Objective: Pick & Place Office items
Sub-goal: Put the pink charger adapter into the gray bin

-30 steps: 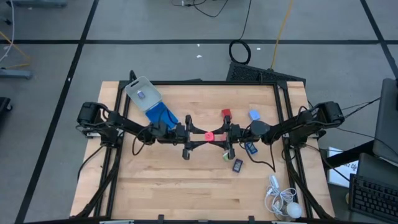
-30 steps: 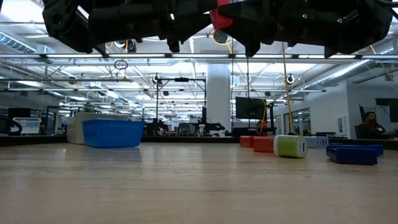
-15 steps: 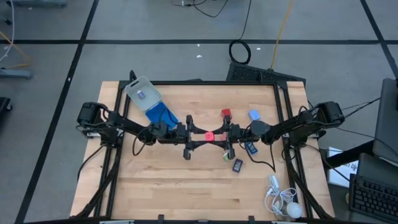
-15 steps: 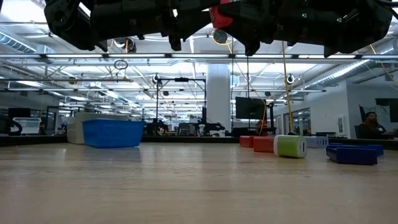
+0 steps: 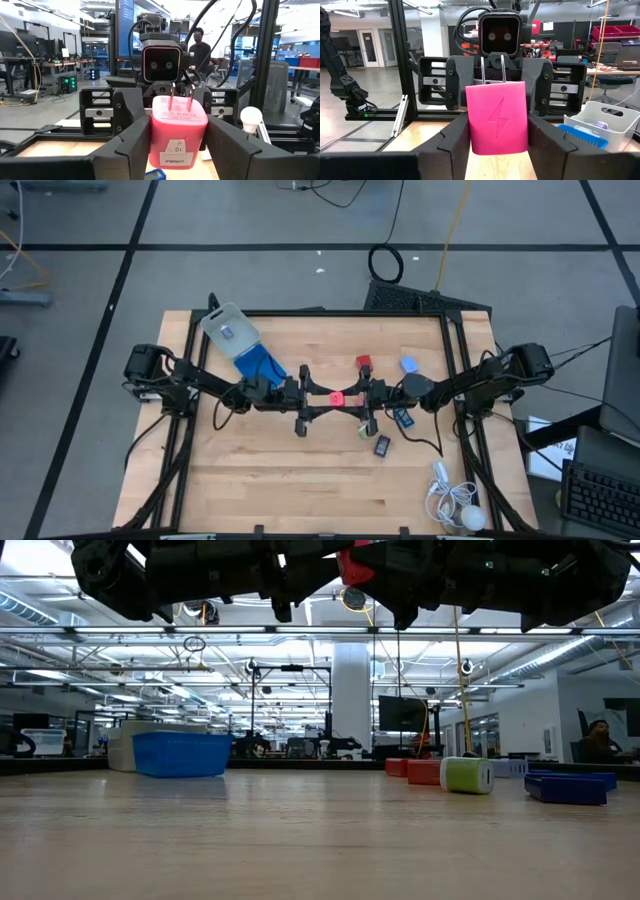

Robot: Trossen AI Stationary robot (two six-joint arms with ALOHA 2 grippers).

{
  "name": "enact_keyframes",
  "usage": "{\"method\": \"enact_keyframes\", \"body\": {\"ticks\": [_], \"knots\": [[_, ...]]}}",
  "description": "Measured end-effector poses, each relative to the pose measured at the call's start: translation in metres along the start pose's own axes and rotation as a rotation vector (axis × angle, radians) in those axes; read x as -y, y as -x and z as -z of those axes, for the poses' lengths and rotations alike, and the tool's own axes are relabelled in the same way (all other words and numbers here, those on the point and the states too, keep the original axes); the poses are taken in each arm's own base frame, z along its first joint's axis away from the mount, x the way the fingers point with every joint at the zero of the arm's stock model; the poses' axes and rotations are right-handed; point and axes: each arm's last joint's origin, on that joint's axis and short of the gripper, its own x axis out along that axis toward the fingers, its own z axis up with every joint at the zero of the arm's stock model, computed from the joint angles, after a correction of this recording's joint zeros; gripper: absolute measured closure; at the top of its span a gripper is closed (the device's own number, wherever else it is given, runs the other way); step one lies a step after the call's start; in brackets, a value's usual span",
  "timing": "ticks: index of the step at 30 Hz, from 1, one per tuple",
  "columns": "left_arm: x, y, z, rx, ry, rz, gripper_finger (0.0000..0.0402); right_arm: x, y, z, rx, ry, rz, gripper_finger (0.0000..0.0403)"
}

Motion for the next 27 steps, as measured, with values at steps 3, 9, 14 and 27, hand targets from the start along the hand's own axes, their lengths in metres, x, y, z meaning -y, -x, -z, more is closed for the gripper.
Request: {"method": "enact_keyframes", "body": {"ticks": [3,9,14,27], "knots": [[-0.0001,0.0,-0.0001,0.0,0.001,-0.004,0.022,0.0,0.0,0.0,0.0,0.0,0.0,0.0249],[-0.0002,0.0,-0.0001,0.001,0.003,-0.007,0.022,0.0001,0.0,0.0,0.0,0.0,0.001,0.0248],[-0.0002,-0.0001,-0.0003,0.002,-0.016,-0.007,0.0223,0.0001,0.0,0.0001,0.0,0.0,0.0,0.0249],[-0.0002,-0.0001,-0.0001,0.0,-0.023,-0.007,0.0257,0.0,0.0,0.0008,-0.008,-0.006,0.0,0.0249]]}}
